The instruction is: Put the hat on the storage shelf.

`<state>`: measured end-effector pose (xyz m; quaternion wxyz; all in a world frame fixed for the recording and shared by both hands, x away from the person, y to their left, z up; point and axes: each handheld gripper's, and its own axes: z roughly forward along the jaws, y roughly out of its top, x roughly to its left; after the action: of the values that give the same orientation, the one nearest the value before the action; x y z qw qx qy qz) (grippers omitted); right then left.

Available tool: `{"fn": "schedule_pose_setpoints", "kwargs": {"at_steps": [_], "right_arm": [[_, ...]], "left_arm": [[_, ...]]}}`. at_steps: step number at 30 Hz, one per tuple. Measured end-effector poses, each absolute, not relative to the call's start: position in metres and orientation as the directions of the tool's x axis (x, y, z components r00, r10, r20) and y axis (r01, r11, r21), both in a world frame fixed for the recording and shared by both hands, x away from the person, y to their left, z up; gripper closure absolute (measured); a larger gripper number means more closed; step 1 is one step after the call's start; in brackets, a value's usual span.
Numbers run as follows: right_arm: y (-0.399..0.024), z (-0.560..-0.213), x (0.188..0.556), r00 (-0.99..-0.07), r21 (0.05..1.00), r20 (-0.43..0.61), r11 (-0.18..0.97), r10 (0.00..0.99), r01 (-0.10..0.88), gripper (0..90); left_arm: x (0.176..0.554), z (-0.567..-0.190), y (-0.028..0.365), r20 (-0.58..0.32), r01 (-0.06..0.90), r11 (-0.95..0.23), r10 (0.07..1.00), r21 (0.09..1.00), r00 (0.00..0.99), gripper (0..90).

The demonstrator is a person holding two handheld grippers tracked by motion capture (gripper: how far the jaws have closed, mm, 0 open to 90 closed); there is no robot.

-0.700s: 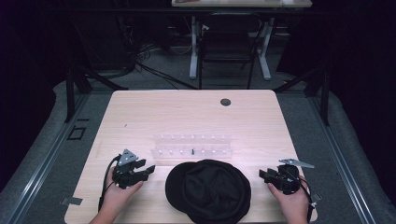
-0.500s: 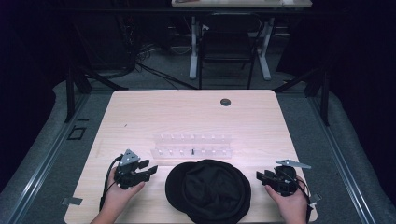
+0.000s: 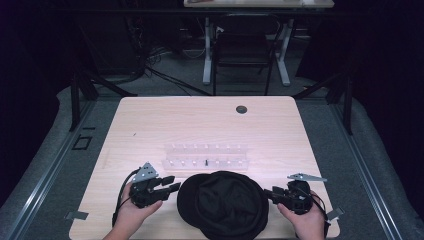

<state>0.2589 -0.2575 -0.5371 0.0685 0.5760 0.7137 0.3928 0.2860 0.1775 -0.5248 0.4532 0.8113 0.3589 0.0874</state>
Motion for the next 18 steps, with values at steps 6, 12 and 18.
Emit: {"fn": "schedule_pose_setpoints", "kwargs": {"at_steps": [6, 12, 18], "right_arm": [[-0.251, -0.544, 0.26, -0.338, 0.583, 0.378, 0.062, 0.862, 0.81, 66.8], [-0.249, -0.545, 0.262, -0.336, 0.564, 0.398, 0.062, 0.854, 0.824, 81.6], [-0.251, -0.543, 0.265, -0.315, 0.597, 0.37, 0.035, 0.874, 0.801, 83.1]], "left_arm": [[0.286, -0.531, 0.173, -0.215, 0.526, -0.35, 0.637, 0.775, 0.74, 66.8], [0.286, -0.534, 0.17, -0.243, 0.54, -0.365, 0.611, 0.758, 0.754, 73.5], [0.288, -0.537, 0.164, -0.272, 0.552, -0.336, 0.608, 0.763, 0.746, 73.9]]}}
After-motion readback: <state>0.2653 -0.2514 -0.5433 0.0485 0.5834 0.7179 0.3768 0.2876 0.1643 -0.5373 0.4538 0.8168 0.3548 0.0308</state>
